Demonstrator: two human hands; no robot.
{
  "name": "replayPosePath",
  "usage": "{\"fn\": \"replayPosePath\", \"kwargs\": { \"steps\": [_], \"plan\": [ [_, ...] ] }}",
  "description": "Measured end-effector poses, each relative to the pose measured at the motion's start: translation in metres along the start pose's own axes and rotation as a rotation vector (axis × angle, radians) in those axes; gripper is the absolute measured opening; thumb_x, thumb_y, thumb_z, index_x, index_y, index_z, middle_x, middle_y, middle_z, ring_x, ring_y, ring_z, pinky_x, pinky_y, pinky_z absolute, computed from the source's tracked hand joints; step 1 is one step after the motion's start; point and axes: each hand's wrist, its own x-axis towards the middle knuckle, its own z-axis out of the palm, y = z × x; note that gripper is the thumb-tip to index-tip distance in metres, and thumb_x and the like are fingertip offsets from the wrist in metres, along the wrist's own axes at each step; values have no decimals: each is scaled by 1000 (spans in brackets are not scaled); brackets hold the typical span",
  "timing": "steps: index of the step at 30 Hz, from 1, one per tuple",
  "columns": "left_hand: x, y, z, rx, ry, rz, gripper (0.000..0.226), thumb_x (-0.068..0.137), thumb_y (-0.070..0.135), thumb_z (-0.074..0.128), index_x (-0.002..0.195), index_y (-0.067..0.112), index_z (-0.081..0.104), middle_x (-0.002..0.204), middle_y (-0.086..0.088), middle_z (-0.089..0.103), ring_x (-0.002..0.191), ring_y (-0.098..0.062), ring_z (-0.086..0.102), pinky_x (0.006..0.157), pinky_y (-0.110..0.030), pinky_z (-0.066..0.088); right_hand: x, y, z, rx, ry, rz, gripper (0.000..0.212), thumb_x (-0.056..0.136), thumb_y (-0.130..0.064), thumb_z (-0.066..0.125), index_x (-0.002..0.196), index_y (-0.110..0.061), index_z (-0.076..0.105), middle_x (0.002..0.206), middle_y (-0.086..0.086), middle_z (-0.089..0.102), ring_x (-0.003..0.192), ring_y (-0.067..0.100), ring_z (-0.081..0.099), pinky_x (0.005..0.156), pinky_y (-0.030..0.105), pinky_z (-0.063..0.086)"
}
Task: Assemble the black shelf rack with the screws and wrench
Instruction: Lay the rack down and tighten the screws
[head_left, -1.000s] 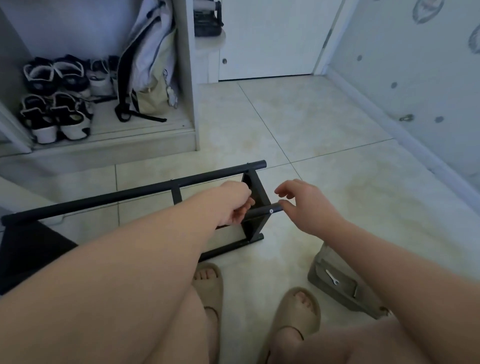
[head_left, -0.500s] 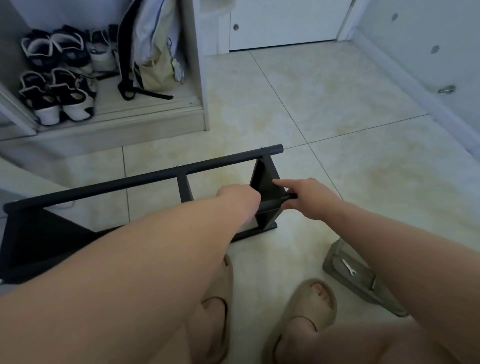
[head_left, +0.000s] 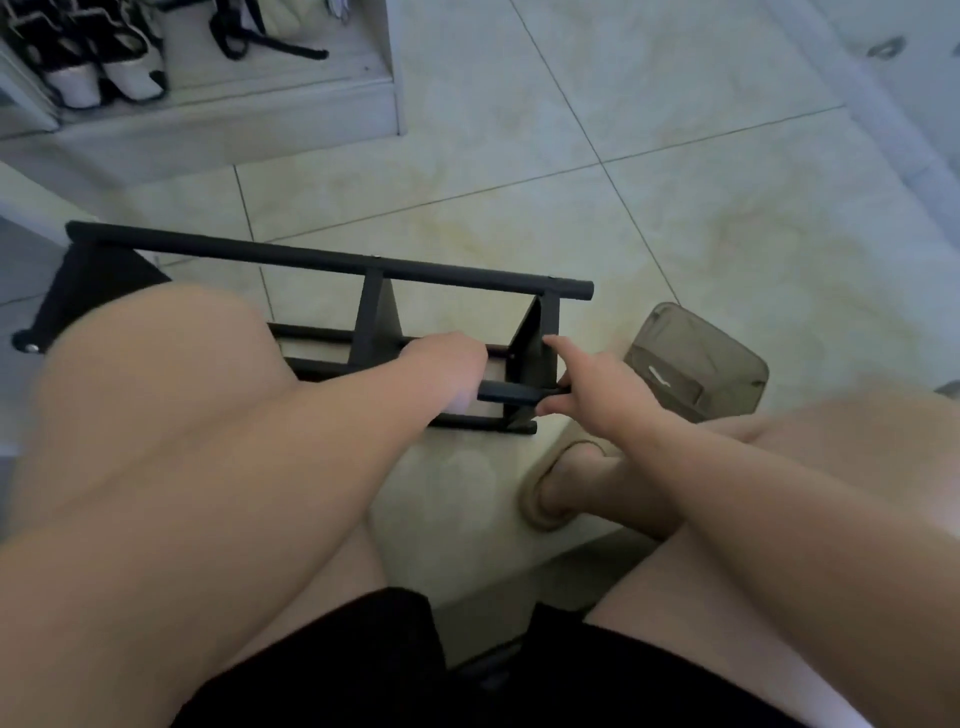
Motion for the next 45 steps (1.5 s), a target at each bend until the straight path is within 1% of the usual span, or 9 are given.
{"fn": "replayPosePath", "kwargs": {
  "steps": [8, 12, 16, 20, 23, 26, 29, 39, 45],
  "plan": [
    [-57, -3, 39, 81, -106, -19, 37, 90, 6, 49, 122, 14, 66, 121, -9, 65, 106, -32, 64, 88, -38, 56, -47, -32, 52, -31, -83, 0, 121, 75, -45, 86, 160, -22, 3, 125, 14, 58, 108, 36, 59, 81, 40, 47],
    [-72, -8, 51, 61, -89, -7, 35, 90, 7, 49, 120, 13, 67, 120, -10, 66, 108, -32, 63, 91, -39, 55, -65, -39, 64, -146, -2, 47, 132, 65, -69, 82, 159, -24, 2, 143, 10, 36, 122, 37, 50, 89, 46, 49],
    [-81, -13, 57, 42, -80, 7, 36, 87, 6, 49, 116, 12, 68, 116, -10, 67, 104, -32, 64, 88, -39, 56, -74, -39, 67, -380, 99, -24, 143, 57, -92, 65, 160, -16, 2, 167, 8, -6, 153, 35, 6, 118, 52, 27],
    [-81, -16, 61, -25, -112, 21, 30, 86, 6, 53, 110, 8, 71, 112, -13, 70, 99, -31, 65, 89, -41, 56, -71, -39, 72, -375, -16, -72, 155, 58, -94, 60, 158, -2, -14, 165, 13, -27, 154, 30, -23, 126, 52, -2],
    [-74, -21, 55, -322, -106, 1, 26, 89, 10, 58, 109, 9, 73, 106, -10, 72, 93, -26, 64, 87, -35, 55, -66, -37, 70, -325, -32, -78, 157, 58, -91, 65, 158, -1, -16, 165, 14, -28, 153, 29, -24, 125, 48, -4],
    [-73, -14, 42, -1077, -81, -94, 32, 94, 1, 42, 102, 9, 71, 77, -5, 57, 65, -17, 51, 60, -25, 49, -66, -38, 69, -286, -30, -89, 158, 57, -88, 69, 158, -2, -17, 165, 13, -29, 153, 28, -24, 126, 45, -3],
    [-74, -13, 35, -1532, -180, -66, 46, 90, -10, 25, 96, 6, 68, 80, -7, 55, 65, -14, 50, 66, -26, 49, -66, -39, 68, -270, -30, -92, 158, 58, -87, 70, 158, -2, -17, 164, 12, -31, 153, 28, -25, 126, 45, -1],
    [-77, -22, 31, -1717, -222, 107, 21, 99, -8, 47, 109, 2, 63, 100, -15, 76, 96, -21, 75, 78, -28, 61, -68, -43, 65, -258, -49, -71, 156, 59, -87, 70, 157, -3, -17, 164, 12, -32, 153, 27, -26, 126, 45, -1],
    [-73, -20, 35, -1681, -109, 36, 7, 95, 9, 65, 99, 4, 66, 83, -10, 77, 78, -17, 76, 63, -26, 59, -69, -45, 64, -255, -54, -65, 155, 59, -86, 71, 158, -3, -16, 163, 12, -32, 152, 27, -27, 127, 45, -1]
  ]
}}
